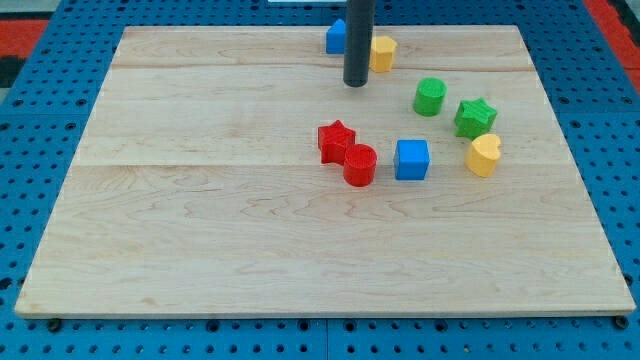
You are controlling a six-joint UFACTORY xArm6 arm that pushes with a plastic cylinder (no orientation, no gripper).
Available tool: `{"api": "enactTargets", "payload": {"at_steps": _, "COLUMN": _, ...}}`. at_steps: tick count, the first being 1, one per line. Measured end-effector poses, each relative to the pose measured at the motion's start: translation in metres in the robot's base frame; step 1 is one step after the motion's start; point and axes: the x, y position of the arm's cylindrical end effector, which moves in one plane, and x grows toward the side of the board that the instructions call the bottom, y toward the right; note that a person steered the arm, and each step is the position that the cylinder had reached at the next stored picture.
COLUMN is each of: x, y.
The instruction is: Place your arm above the blue cube
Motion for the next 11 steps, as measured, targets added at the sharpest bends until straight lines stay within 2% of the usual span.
{"api": "enactTargets", "payload": {"at_steps": 2, "x": 0.01, "y": -0.032}}
{"api": "enactTargets", "payload": {"at_steps": 5, "x": 0.039, "y": -0.041}}
{"api": "enactTargets", "payload": {"at_steps": 7, "x": 0.049, "y": -0.008}}
{"api": "enactTargets", "payload": {"at_steps": 9, "x": 0.072, "y": 0.073}}
{"api": "enactTargets", "payload": {"at_steps": 11, "x": 0.064, "y": 0.132}}
